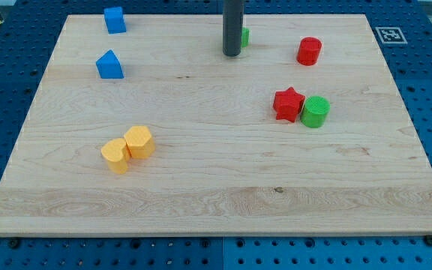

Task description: Move the green star to the top center

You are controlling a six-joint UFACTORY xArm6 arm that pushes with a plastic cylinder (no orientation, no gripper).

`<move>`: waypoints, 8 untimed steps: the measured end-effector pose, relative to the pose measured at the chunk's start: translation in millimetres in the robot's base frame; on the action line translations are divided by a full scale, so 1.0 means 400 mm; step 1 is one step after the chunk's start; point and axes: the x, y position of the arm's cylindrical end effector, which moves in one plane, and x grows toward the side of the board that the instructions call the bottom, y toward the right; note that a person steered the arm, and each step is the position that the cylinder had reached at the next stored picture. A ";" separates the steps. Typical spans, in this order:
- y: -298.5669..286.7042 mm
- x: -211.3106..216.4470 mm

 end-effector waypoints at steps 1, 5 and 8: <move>0.046 0.000; 0.076 -0.090; 0.011 -0.105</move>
